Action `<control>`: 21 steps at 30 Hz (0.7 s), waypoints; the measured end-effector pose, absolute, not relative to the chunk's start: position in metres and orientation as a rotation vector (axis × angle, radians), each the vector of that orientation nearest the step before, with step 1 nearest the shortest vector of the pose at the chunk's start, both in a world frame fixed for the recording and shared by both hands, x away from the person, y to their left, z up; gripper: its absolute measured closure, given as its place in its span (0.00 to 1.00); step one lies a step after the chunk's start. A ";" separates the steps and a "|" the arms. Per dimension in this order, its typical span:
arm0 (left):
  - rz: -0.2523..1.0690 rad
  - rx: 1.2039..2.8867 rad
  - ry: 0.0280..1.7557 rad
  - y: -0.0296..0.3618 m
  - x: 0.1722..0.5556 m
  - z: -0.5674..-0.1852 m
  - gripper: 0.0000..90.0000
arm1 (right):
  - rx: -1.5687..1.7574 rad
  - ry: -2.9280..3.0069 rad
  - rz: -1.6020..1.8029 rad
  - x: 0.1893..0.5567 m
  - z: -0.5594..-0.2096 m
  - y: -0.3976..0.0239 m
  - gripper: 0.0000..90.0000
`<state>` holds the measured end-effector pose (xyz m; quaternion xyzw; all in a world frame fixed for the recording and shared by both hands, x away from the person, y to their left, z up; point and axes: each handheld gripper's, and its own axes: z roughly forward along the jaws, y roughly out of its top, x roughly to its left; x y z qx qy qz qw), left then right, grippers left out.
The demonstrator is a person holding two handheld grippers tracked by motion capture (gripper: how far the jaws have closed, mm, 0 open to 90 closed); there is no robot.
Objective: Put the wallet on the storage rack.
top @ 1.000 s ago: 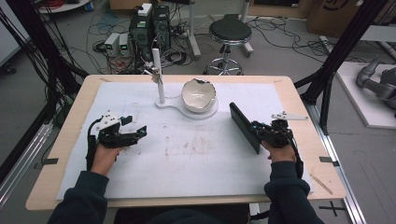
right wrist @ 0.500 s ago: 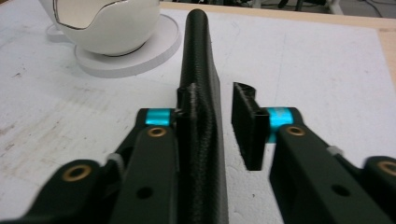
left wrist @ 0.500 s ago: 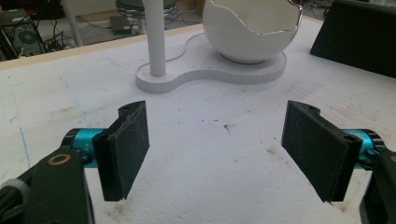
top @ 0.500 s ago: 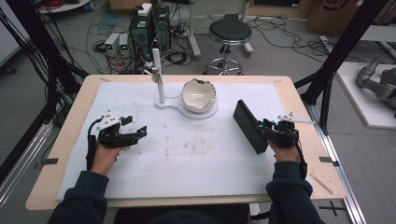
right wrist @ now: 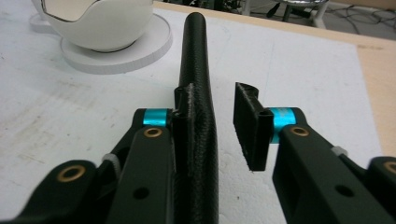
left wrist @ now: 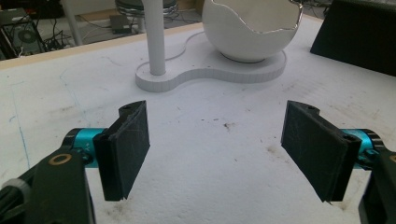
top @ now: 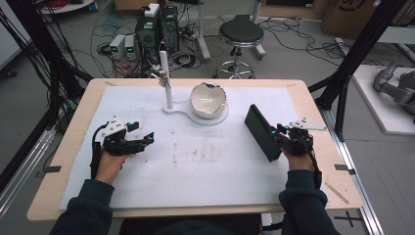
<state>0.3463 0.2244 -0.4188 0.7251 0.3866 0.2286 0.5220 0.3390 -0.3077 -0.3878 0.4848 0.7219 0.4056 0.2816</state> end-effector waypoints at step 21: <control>0.551 1.734 0.927 0.225 0.346 -0.418 0.27 | 1.334 1.930 1.139 0.340 -0.388 -0.309 0.69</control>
